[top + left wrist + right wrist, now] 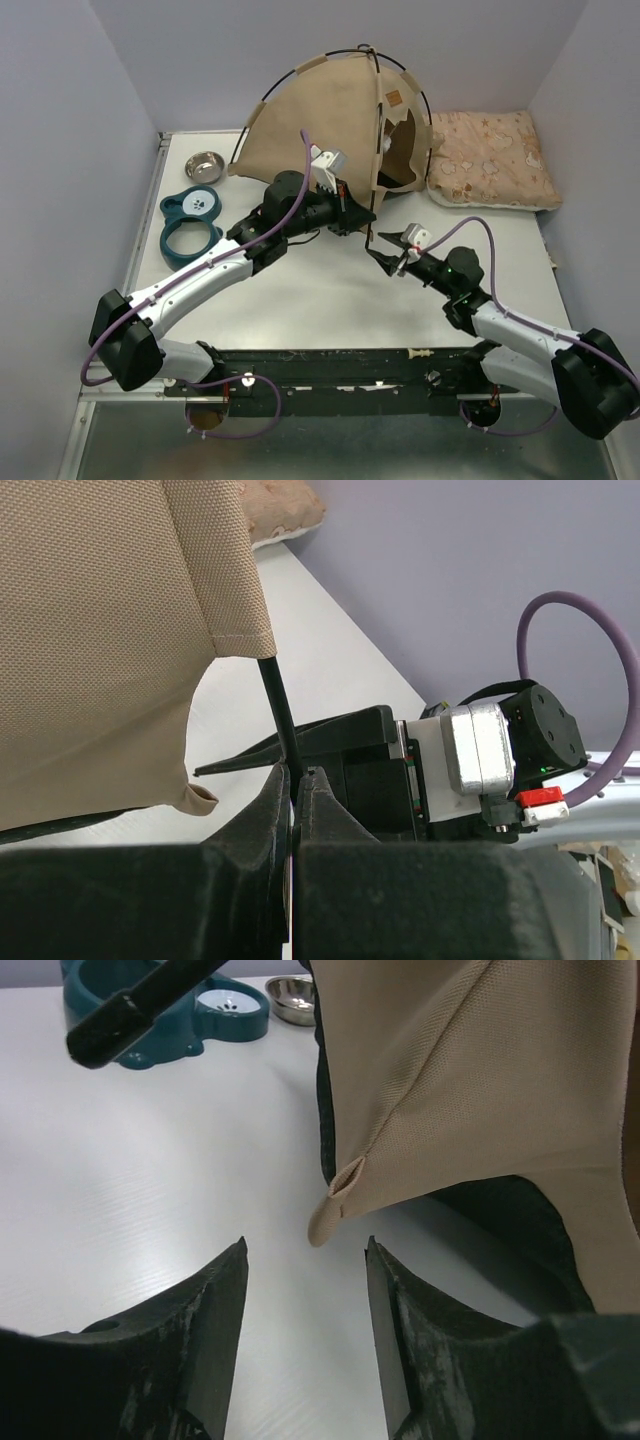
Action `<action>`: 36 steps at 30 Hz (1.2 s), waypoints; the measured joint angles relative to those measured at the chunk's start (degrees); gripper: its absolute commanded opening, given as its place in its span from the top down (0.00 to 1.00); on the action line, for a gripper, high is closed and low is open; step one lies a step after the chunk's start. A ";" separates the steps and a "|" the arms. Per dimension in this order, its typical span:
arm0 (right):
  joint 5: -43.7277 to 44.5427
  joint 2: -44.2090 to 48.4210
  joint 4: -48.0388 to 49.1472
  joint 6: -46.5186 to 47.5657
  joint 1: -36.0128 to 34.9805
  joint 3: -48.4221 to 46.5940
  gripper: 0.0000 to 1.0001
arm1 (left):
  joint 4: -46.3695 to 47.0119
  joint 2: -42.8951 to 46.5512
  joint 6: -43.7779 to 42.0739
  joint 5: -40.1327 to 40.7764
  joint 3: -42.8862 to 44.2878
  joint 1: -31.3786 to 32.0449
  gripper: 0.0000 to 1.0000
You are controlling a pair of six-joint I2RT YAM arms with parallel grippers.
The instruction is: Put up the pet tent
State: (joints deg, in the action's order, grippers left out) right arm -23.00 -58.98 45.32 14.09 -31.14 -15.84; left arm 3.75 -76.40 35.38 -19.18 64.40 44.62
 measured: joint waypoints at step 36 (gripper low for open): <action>0.02 -1.64 0.52 -0.52 0.00 -3.85 0.99 | 7.34 -5.60 0.66 9.97 1.42 0.90 1.00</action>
State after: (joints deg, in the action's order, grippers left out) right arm -22.98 -60.62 45.84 13.56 -31.14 -19.68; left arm 11.09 -82.00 36.03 -9.21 65.82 45.52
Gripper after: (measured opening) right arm 0.019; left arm 0.041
